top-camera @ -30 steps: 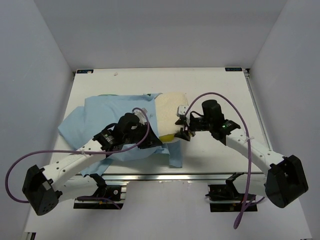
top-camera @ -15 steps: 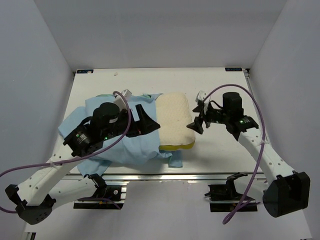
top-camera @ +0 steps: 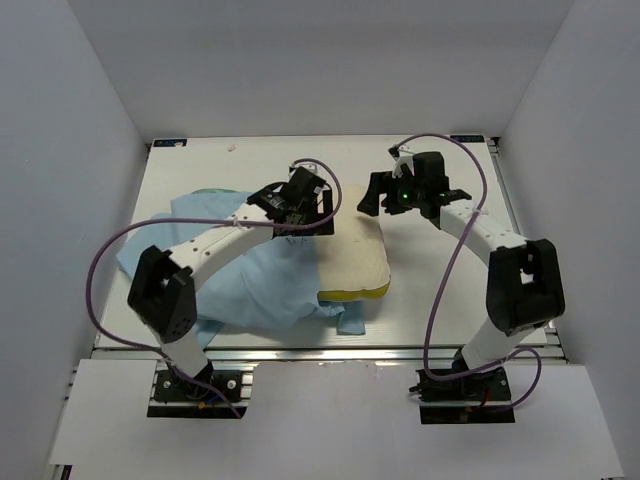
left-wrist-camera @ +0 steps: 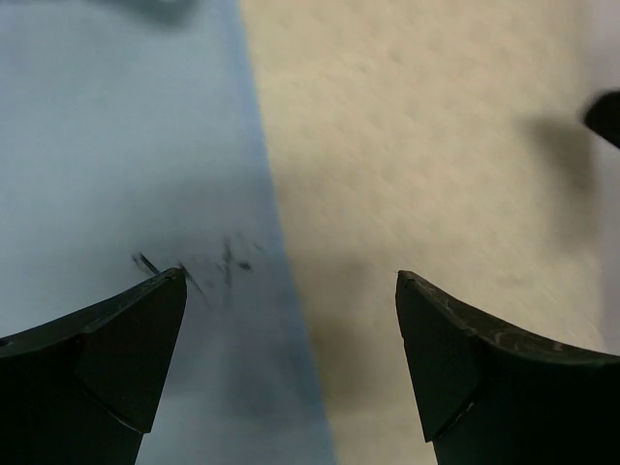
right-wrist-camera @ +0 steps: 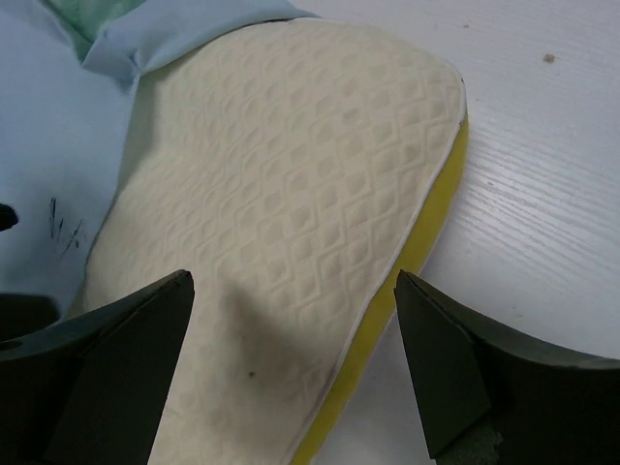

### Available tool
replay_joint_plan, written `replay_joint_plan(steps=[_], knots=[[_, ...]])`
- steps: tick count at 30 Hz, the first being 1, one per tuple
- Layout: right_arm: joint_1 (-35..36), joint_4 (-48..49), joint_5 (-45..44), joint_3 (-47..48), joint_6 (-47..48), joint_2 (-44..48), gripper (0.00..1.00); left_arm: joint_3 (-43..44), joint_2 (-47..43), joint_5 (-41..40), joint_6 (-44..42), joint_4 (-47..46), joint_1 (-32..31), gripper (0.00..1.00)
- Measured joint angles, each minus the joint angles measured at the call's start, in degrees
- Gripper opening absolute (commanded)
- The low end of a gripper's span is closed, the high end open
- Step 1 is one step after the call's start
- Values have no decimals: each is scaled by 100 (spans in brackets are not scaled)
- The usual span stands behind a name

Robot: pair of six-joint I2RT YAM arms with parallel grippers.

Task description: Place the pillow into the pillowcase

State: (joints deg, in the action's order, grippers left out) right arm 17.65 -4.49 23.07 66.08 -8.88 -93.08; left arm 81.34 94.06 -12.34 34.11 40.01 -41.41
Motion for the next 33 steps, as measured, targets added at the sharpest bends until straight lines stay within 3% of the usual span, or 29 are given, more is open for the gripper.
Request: replay_joint_plan(steps=[6,11,18,24,27,31,32,33], knots=[[11,-2,-188,442,-503,-793,89,605,968,-330,-341,28,564,98],[11,0,-190,549,-691,-1174,89,1449,1440,-520,-496,-55,638,98],[11,2,-125,592,-763,-1285,89,2173,2155,-660,-568,24,673,97],[9,2,-31,614,-769,-1300,89,2256,2459,-675,-575,212,789,95],[11,2,37,669,-789,-1364,84,2258,2479,-673,-557,225,846,79],[9,4,190,713,-824,-1440,69,2505,2712,-590,-520,267,946,44],[9,4,227,713,-820,-1443,66,2533,2767,-557,-511,245,966,28],[7,7,271,715,-815,-1445,59,2533,2809,-531,-494,236,981,21]])
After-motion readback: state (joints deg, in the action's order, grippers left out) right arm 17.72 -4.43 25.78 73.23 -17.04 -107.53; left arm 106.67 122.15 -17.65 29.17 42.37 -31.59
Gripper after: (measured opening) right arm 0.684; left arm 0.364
